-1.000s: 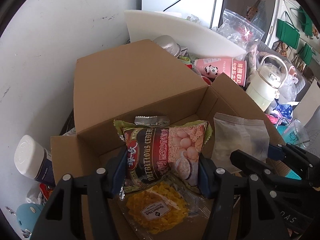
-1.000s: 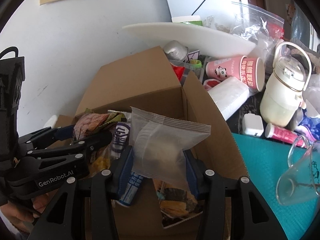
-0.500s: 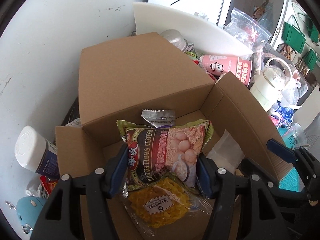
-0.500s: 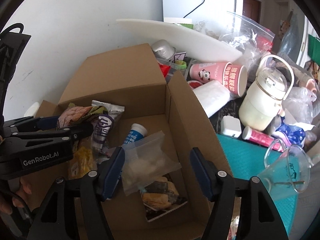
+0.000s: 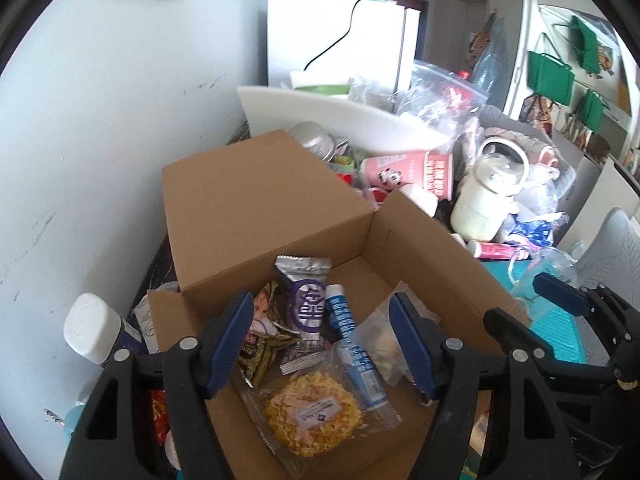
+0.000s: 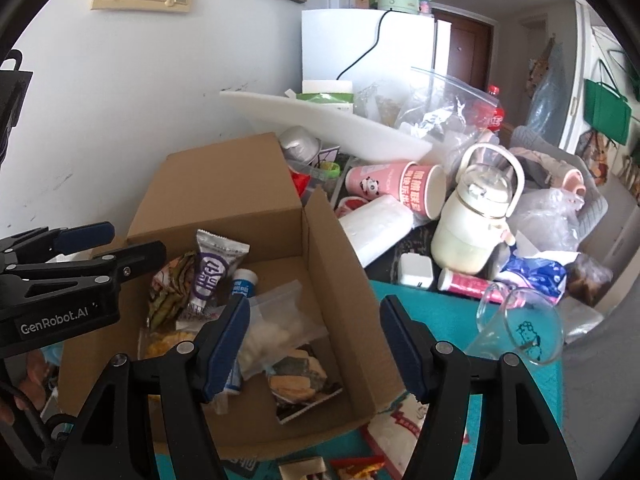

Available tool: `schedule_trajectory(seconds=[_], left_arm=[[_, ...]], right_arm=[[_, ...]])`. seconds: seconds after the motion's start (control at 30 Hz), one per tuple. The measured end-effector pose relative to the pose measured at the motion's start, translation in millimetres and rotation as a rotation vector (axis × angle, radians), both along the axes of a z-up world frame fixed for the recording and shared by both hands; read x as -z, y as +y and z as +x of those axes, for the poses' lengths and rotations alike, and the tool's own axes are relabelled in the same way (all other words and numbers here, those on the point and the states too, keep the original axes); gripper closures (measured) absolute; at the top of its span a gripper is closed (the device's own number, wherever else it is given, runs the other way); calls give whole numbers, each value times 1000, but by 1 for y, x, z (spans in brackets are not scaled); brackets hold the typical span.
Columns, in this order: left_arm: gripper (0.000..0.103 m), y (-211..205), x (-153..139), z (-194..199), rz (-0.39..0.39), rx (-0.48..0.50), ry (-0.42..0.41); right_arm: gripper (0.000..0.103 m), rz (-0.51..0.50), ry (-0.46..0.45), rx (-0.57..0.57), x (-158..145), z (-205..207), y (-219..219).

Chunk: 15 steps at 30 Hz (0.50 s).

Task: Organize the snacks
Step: 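Withdraw both grippers from the box back toward the table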

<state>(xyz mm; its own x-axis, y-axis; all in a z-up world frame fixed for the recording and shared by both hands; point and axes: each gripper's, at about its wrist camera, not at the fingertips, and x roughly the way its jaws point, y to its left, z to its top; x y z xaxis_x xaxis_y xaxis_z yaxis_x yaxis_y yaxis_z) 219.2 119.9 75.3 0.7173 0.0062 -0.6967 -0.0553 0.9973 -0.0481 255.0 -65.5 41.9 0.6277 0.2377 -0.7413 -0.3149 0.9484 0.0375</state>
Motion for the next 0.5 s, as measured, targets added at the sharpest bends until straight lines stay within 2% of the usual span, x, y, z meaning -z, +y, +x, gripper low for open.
schedule_trajectory(seconds=[0.17, 0.33, 0.5], left_arm=[[34, -18, -19, -21, -12, 79, -58], [34, -40, -34, -43, -72, 211, -87], [34, -64, -46, -68, -63, 297, -132]], right_arm=[[35, -11, -39, 38, -20, -25, -14], [34, 8, -65, 78, -38, -49, -34], [33, 11, -89, 124, -54, -76, -53]])
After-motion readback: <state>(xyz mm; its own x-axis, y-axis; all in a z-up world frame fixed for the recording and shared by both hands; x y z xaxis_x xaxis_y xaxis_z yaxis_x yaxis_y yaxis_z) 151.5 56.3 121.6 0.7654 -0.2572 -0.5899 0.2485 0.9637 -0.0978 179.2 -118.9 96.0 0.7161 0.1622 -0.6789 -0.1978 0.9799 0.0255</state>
